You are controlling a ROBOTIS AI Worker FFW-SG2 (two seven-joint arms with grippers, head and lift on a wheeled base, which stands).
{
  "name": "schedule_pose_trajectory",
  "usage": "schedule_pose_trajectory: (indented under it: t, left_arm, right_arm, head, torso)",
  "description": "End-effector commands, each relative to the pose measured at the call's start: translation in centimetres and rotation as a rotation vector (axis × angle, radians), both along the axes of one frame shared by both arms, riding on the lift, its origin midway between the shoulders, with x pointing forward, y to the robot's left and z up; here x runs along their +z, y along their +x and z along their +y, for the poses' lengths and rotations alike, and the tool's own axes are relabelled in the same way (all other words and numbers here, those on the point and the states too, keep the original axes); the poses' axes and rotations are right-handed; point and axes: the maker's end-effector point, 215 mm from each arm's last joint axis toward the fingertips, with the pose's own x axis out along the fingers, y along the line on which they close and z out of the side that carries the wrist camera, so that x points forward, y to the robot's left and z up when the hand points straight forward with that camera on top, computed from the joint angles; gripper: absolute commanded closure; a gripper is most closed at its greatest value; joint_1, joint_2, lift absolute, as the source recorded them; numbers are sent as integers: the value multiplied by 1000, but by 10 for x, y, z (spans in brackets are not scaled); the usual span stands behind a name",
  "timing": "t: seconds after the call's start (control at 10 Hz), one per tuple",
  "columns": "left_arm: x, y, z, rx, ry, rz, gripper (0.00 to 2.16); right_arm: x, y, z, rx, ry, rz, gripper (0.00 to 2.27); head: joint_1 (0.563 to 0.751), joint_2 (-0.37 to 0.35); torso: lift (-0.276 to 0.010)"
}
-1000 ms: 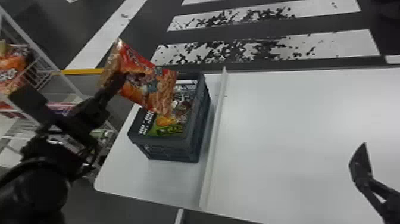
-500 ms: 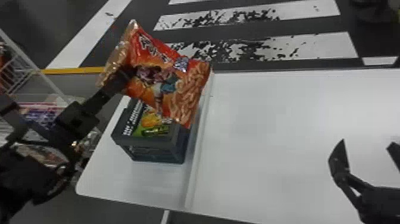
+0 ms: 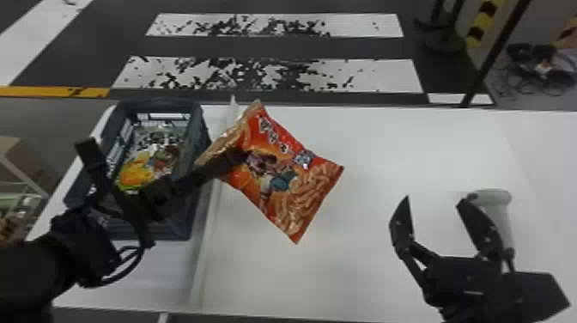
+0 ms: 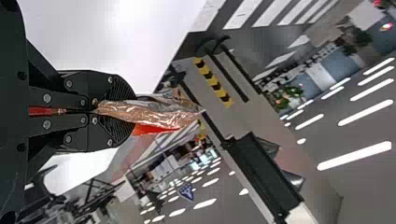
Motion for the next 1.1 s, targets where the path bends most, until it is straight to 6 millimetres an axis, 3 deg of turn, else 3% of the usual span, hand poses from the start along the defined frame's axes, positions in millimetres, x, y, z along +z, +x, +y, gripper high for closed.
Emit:
schedule_pose_trajectory:
  t: [0.0, 0.1, 0.3, 0.4, 0.5, 0.6, 0.8, 1.0]
  left_arm:
    - [-47, 11, -54, -109, -52, 108, 2138]
    - [-73, 14, -81, -155, -34, 149, 2138]
    - [-105, 8, -136, -276, 102, 152, 2088]
    - [-125, 4, -151, -297, 244, 153, 1433]
    - [-127, 8, -156, -298, 330, 102, 130]
    - [-122, 9, -157, -298, 388, 71, -2]
    - [-99, 23, -146, -227, 463, -27, 33]
    - [-73, 46, -118, -101, 593, -165, 33]
  right_arm:
    - [2, -2, -2, -5, 0, -7, 113]
    - [4, -3, -2, -5, 1, -10, 113]
    - [5, -3, -2, -7, 5, -13, 113]
    - [5, -3, -2, -8, 6, -13, 113]
    - [6, -3, -2, -8, 7, -16, 113]
    - [5, -4, -2, -8, 8, -13, 113]
    - [8, -3, -2, -8, 12, -23, 113]
    - [12, -3, -2, -5, 38, -34, 124]
  head:
    - [695, -30]
    - [695, -82]
    - [695, -151]
    - [695, -192]
    - [695, -225]
    - [695, -244]
    - [695, -252]
    - [695, -228]
  torso:
    - [-95]
    - [-95]
    - [-95]
    - [-95]
    - [-95]
    - [-95]
    - [-95]
    - [-95]
